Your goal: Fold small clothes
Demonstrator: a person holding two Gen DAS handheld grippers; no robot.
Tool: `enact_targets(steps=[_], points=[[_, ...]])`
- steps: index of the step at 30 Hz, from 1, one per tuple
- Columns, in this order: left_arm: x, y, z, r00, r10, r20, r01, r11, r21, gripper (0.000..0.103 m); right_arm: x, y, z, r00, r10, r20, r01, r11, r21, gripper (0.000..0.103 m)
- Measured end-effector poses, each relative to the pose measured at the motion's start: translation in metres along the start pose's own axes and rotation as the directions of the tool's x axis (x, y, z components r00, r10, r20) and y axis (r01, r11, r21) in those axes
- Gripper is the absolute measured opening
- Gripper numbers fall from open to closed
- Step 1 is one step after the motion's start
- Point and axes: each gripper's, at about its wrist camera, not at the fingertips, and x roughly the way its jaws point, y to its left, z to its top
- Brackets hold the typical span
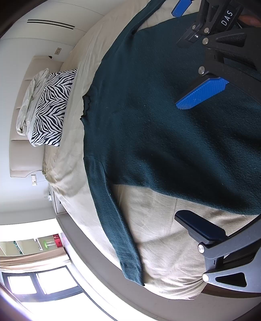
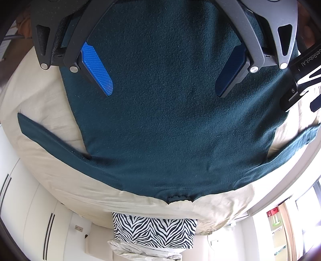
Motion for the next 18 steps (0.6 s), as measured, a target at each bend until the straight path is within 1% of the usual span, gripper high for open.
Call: enact_targets(steps=[18], points=[[0.0017,0.0037,-0.0044,1.000,0.003,-0.002,-0.003,1.000,-0.005,0.103,0.0012,0.0042,-0.0016,1.000,-0.001,-0.003,0.001,1.000,-0.002,0.103]])
